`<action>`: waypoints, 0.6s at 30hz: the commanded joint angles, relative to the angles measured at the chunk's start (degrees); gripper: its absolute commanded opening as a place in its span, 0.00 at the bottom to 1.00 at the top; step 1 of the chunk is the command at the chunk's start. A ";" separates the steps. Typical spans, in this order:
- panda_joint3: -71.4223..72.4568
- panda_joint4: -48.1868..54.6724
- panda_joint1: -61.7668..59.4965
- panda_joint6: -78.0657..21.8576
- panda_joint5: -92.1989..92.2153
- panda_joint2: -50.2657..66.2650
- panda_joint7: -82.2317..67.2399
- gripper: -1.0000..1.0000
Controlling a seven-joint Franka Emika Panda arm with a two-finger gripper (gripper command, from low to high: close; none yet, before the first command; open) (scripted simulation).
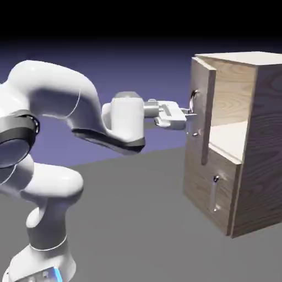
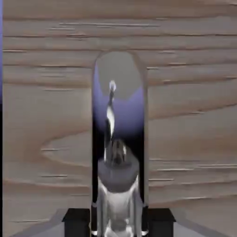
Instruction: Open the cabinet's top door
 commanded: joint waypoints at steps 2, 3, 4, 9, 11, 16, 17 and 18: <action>3.40 -1.05 0.57 -4.93 4.66 0.40 -0.14 0.00; 5.06 -1.39 1.00 -7.42 7.05 0.77 -0.11 0.00; 6.68 -1.58 1.52 -9.91 9.46 1.27 0.00 0.00; 14.25 -0.48 4.90 -22.19 21.85 5.84 1.61 0.00; 16.90 0.96 6.39 -26.87 26.83 8.61 2.66 0.00; 22.45 7.25 9.76 -38.03 39.27 17.72 5.91 0.00; 23.33 8.92 10.30 -40.10 41.62 19.80 6.58 0.00; 24.12 10.67 10.78 -42.06 43.85 21.88 7.23 0.00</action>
